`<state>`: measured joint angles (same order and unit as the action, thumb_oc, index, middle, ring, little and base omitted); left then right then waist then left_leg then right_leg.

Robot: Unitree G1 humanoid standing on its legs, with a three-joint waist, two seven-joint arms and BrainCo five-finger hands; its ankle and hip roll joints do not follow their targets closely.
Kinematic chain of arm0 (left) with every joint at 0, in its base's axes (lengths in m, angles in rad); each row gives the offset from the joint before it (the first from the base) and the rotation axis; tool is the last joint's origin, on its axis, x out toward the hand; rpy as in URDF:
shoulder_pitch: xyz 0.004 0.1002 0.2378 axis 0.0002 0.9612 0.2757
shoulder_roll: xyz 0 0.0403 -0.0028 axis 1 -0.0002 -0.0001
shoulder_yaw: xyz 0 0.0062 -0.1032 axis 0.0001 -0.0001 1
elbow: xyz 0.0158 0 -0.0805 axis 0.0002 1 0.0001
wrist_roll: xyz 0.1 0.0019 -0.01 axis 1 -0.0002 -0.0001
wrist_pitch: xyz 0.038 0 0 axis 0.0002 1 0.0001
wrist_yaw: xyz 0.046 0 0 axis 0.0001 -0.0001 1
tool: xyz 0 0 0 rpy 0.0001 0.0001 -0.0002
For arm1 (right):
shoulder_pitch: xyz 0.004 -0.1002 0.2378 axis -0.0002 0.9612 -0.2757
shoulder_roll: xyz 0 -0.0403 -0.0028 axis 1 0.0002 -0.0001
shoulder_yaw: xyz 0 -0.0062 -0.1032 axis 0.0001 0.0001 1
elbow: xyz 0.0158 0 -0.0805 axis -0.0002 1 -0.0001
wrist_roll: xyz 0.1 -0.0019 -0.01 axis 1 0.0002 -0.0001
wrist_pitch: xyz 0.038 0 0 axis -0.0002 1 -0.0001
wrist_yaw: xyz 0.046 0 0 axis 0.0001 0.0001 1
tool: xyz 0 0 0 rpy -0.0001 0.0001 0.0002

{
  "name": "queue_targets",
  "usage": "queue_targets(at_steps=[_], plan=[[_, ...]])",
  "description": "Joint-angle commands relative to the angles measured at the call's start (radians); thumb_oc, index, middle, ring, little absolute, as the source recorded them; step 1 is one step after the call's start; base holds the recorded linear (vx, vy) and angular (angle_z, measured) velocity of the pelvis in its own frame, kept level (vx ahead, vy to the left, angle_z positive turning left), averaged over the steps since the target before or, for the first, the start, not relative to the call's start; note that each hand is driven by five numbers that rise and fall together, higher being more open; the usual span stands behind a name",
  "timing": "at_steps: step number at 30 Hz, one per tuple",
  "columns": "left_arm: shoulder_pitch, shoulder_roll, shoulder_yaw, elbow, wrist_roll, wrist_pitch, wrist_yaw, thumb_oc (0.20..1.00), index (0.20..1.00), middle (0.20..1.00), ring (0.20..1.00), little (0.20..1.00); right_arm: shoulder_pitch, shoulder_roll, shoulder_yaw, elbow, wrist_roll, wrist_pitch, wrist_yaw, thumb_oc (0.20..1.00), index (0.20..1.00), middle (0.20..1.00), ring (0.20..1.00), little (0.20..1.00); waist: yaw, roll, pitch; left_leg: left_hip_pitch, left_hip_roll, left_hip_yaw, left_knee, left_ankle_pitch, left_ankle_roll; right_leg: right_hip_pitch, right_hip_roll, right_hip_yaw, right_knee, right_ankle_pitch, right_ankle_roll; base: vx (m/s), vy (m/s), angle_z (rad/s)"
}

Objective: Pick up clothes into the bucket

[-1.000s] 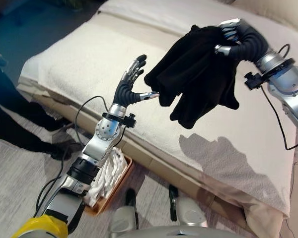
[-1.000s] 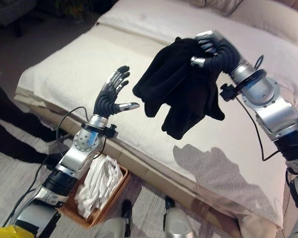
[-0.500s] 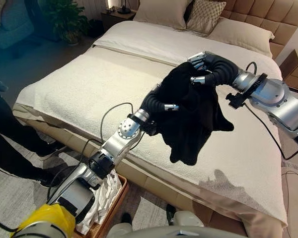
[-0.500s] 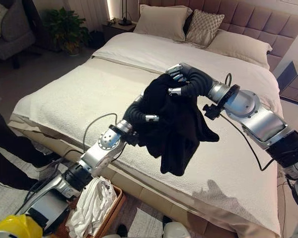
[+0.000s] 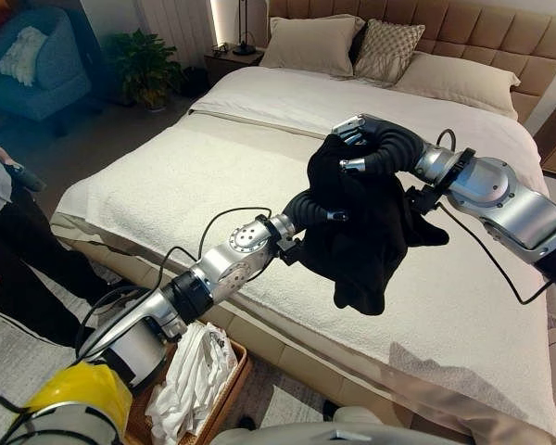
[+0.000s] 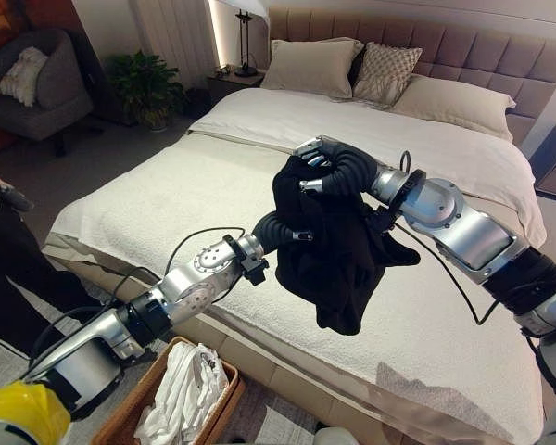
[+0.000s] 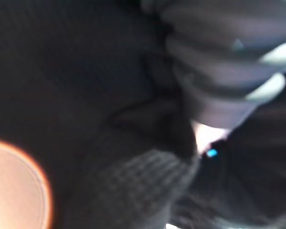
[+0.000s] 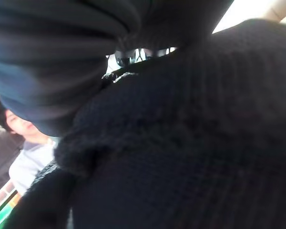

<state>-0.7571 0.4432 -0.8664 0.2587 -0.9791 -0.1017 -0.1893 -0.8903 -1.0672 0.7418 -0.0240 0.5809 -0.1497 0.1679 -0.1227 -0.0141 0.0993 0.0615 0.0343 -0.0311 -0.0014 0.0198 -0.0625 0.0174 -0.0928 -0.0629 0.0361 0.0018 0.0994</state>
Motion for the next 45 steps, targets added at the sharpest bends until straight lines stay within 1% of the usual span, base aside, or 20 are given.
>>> queue_targets(at_steps=[1,5,6,7,8,14,15,19,20,22,23,24,25,26,29,34,40,42,43,45], plan=[[-0.001,-0.033,-0.032,0.003,-0.057,0.005,-0.048,0.200,0.200,0.200,0.200,0.200,-0.083,0.071,-0.080,-0.055,0.072,-0.077,-0.038,0.200,0.200,0.200,0.200,0.200,-0.012,-0.046,-0.049,-0.022,-0.014,0.017,0.063,-0.055,-0.011,0.031,-0.023,-0.027,0.012,-0.019,0.035,0.00,0.000,0.00],[0.034,-0.029,-0.001,0.010,-0.058,0.003,-0.047,0.200,0.200,0.200,0.200,0.200,-0.041,0.077,-0.125,-0.062,0.052,-0.077,-0.044,0.200,0.200,0.200,0.200,0.200,-0.011,-0.047,-0.051,-0.022,-0.016,0.016,0.063,-0.055,-0.009,0.035,-0.025,-0.027,0.008,-0.019,0.035,0.00,0.000,0.00],[0.057,-0.027,0.024,0.015,-0.050,0.001,-0.047,0.200,0.200,0.200,0.200,0.200,-0.003,0.083,-0.169,-0.059,0.039,-0.081,-0.055,0.325,0.325,0.325,0.325,0.325,-0.010,-0.045,-0.050,-0.022,-0.018,0.014,0.063,-0.056,-0.007,0.036,-0.027,-0.026,0.006,-0.017,0.034,0.00,0.000,0.00],[0.076,-0.029,0.043,0.017,-0.045,-0.004,-0.044,0.200,0.200,0.200,0.200,0.200,0.023,0.087,-0.201,-0.062,0.026,-0.086,-0.063,0.511,0.511,0.511,0.511,0.511,-0.010,-0.043,-0.049,-0.022,-0.019,0.013,0.063,-0.056,-0.006,0.037,-0.028,-0.026,0.005,-0.017,0.034,0.00,0.000,0.00],[0.089,-0.022,0.060,0.011,-0.044,-0.007,-0.043,0.200,0.200,0.200,0.200,0.200,0.053,0.093,-0.237,-0.068,0.018,-0.086,-0.070,1.000,1.000,1.000,1.000,1.000,-0.009,-0.043,-0.050,-0.023,-0.020,0.013,0.063,-0.057,-0.005,0.037,-0.029,-0.027,0.003,-0.017,0.034,0.00,0.000,0.00],[0.195,0.019,0.177,-0.042,-0.021,-0.029,-0.019,0.200,0.200,0.200,0.200,0.200,0.220,0.140,-0.414,-0.077,-0.021,-0.092,-0.108,1.000,1.000,1.000,1.000,1.000,0.002,-0.040,-0.045,-0.028,-0.024,0.007,0.066,-0.059,0.001,0.034,-0.031,-0.027,0.001,-0.016,0.034,0.00,0.000,0.00],[0.265,0.050,0.244,-0.093,-0.024,-0.036,-0.008,0.200,0.200,0.200,0.200,0.200,0.317,0.171,-0.506,-0.081,-0.030,-0.092,-0.125,1.000,1.000,1.000,1.000,1.000,0.009,-0.039,-0.042,-0.033,-0.026,0.003,0.066,-0.059,0.004,0.035,-0.032,-0.030,-0.002,-0.015,0.034,0.00,0.000,0.00],[0.365,0.109,0.349,-0.181,-0.002,-0.049,-0.003,0.200,0.200,0.200,0.200,0.200,0.482,0.245,-0.648,-0.053,-0.031,-0.096,-0.153,1.000,1.000,1.000,1.000,1.000,0.020,-0.042,-0.040,-0.037,-0.026,-0.003,0.070,-0.062,0.007,0.035,-0.034,-0.034,-0.003,-0.017,0.033,0.00,-0.001,0.05],[0.429,0.146,0.428,-0.227,0.021,-0.065,-0.003,0.200,0.200,0.200,0.200,0.200,0.571,0.307,-0.714,-0.039,-0.036,-0.100,-0.160,1.000,1.000,1.000,1.000,1.000,0.026,-0.042,-0.036,-0.037,-0.028,-0.006,0.070,-0.064,0.009,0.037,-0.034,-0.035,-0.003,-0.019,0.032,0.01,0.006,0.13],[0.466,0.166,0.477,-0.240,0.048,-0.073,-0.007,0.200,0.200,0.200,0.200,0.200,0.626,0.357,-0.764,-0.019,-0.037,-0.103,-0.173,1.000,1.000,1.000,1.000,1.000,0.028,-0.042,-0.036,-0.038,-0.028,-0.008,0.072,-0.066,0.010,0.036,-0.034,-0.035,-0.002,-0.022,0.031,0.02,0.012,0.08],[0.544,0.171,0.571,-0.254,0.087,-0.094,-0.001,0.200,0.200,0.200,0.200,0.200,0.721,0.459,-0.820,0.012,-0.028,-0.113,-0.180,1.000,1.000,1.000,1.000,1.000,0.031,-0.039,-0.030,-0.040,-0.031,-0.010,0.076,-0.069,0.012,0.035,-0.034,-0.034,0.001,-0.025,0.030,0.02,0.022,0.06],[0.585,0.169,0.621,-0.259,0.107,-0.100,0.000,0.200,0.200,0.200,0.200,0.200,0.770,0.505,-0.844,0.028,-0.037,-0.115,-0.183,1.000,1.000,1.000,1.000,1.000,0.032,-0.038,-0.027,-0.042,-0.032,-0.011,0.080,-0.071,0.013,0.034,-0.034,-0.032,0.004,-0.028,0.028,0.01,0.018,0.05],[0.590,0.170,0.623,-0.262,0.107,-0.099,0.000,0.200,0.200,0.200,0.200,0.200,0.774,0.507,-0.843,0.025,-0.039,-0.114,-0.184,1.000,1.000,1.000,1.000,1.000,0.030,-0.039,-0.029,-0.043,-0.032,-0.011,0.081,-0.072,0.013,0.034,-0.034,-0.033,0.004,-0.029,0.028,0.01,0.013,0.03],[0.671,0.159,0.723,-0.269,0.140,-0.111,0.000,0.200,0.200,0.200,0.200,0.200,0.869,0.581,-0.883,0.045,-0.064,-0.111,-0.179,1.000,1.000,1.000,1.000,1.000,0.029,-0.036,-0.020,-0.047,-0.032,-0.013,0.085,-0.074,0.015,0.030,-0.035,-0.030,0.009,-0.032,0.027,0.00,0.000,0.00],[0.745,0.149,0.807,-0.280,0.183,-0.124,0.005,0.200,0.200,0.200,0.200,0.200,0.948,0.631,-0.899,0.094,-0.071,-0.102,-0.161,1.000,1.000,1.000,1.000,1.000,0.026,-0.034,-0.017,-0.051,-0.033,-0.012,0.090,-0.077,0.016,0.025,-0.034,-0.027,0.012,-0.036,0.026,0.01,0.008,0.05],[0.880,0.112,1.000,-0.316,0.354,-0.189,0.081,0.200,0.200,0.200,0.200,0.200,1.088,0.719,-0.903,0.377,-0.143,-0.082,-0.153,1.000,1.000,1.000,1.000,1.000,0.022,-0.025,0.017,-0.079,-0.039,-0.013,0.109,-0.081,0.018,-0.008,-0.035,-0.016,0.033,-0.039,0.025,-0.01,0.004,0.00],[0.945,0.047,1.047,-0.291,0.441,-0.213,0.150,0.200,0.200,0.200,0.200,0.200,1.102,0.761,-0.880,0.645,-0.231,-0.075,-0.210,1.000,1.000,1.000,1.000,1.000,0.018,-0.012,0.064,-0.132,-0.045,-0.016,0.127,-0.076,0.021,-0.066,-0.037,-0.013,0.063,-0.039,0.024,-0.07,0.026,0.00],[0.959,0.040,1.051,-0.280,0.530,-0.227,0.203,0.200,0.200,0.200,0.200,0.200,1.089,0.773,-0.875,0.732,-0.256,-0.081,-0.254,1.000,1.000,1.000,1.000,1.000,0.019,-0.007,0.087,-0.156,-0.049,-0.020,0.142,-0.077,0.023,-0.092,-0.038,-0.008,0.081,-0.041,0.024,-0.08,0.034,0.00],[0.967,0.041,1.045,-0.254,0.647,-0.241,0.275,0.200,0.200,0.200,0.200,0.200,1.073,0.769,-0.850,0.829,-0.304,-0.083,-0.293,1.000,1.000,1.000,1.000,1.000,0.019,0.001,0.123,-0.191,-0.054,-0.023,0.168,-0.078,0.027,-0.130,-0.043,-0.001,0.114,-0.044,0.023,-0.09,0.032,-0.01],[0.960,0.046,1.033,-0.227,0.701,-0.248,0.314,0.200,0.200,0.200,0.200,0.200,1.056,0.758,-0.836,0.869,-0.332,-0.086,-0.315,1.000,1.000,1.000,1.000,1.000,0.019,0.006,0.142,-0.214,-0.057,-0.024,0.186,-0.082,0.031,-0.158,-0.047,0.004,0.139,-0.048,0.021,-0.14,0.051,-0.03]])
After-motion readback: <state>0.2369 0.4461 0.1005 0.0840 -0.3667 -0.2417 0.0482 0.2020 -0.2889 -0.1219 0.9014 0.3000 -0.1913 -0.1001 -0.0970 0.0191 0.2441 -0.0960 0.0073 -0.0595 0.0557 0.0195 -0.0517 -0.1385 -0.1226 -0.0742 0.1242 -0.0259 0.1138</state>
